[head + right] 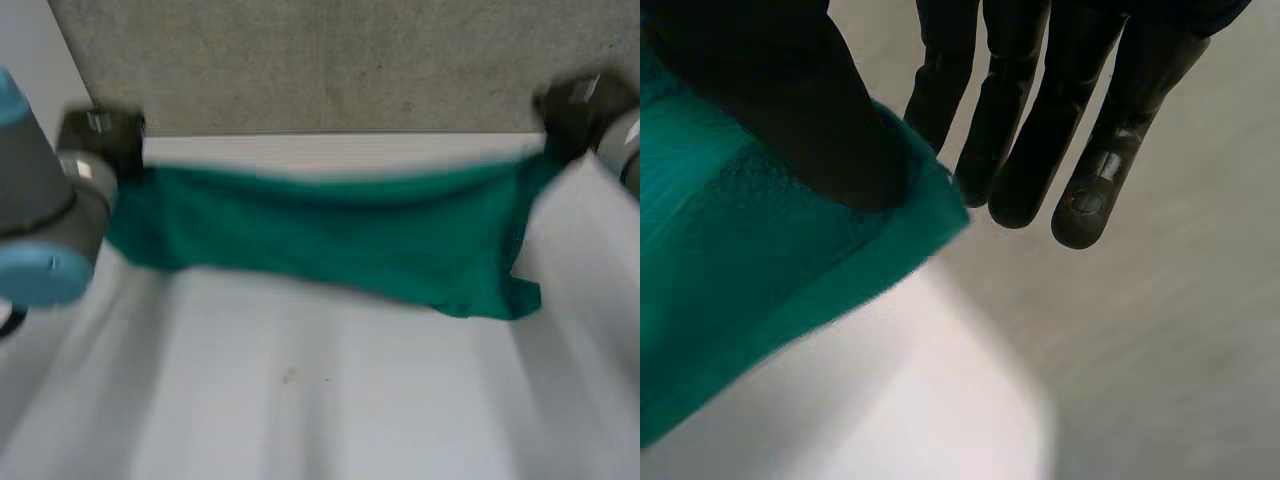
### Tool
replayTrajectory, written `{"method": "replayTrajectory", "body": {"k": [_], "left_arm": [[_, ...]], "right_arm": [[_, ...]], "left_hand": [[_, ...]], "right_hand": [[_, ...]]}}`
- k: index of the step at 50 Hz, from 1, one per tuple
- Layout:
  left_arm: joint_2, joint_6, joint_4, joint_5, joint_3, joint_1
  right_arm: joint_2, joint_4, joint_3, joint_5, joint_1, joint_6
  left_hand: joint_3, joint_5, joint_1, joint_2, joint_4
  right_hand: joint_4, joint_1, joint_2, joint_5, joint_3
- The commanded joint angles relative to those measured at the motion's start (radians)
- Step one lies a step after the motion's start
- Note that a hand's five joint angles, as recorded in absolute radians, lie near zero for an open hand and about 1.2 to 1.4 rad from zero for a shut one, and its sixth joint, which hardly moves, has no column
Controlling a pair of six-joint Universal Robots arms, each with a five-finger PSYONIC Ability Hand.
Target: Fold the towel.
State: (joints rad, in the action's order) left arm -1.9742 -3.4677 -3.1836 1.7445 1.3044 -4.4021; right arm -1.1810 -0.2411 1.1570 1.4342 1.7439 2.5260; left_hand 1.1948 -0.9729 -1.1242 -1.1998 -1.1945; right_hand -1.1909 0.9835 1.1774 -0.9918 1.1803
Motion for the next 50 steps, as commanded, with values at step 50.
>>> {"method": "replayTrajectory", "body": {"k": [50], "left_arm": [[0.258,0.062,-0.153,0.053,0.541,-0.033]], "right_arm": [[-0.095,0.456,0.678,-0.199,-0.087,0.132]], "left_hand": [[-0.817,0.77,0.746,0.822,0.817]], "right_hand": [[-0.205,0.413,0.219,-0.23,0.216]]}}
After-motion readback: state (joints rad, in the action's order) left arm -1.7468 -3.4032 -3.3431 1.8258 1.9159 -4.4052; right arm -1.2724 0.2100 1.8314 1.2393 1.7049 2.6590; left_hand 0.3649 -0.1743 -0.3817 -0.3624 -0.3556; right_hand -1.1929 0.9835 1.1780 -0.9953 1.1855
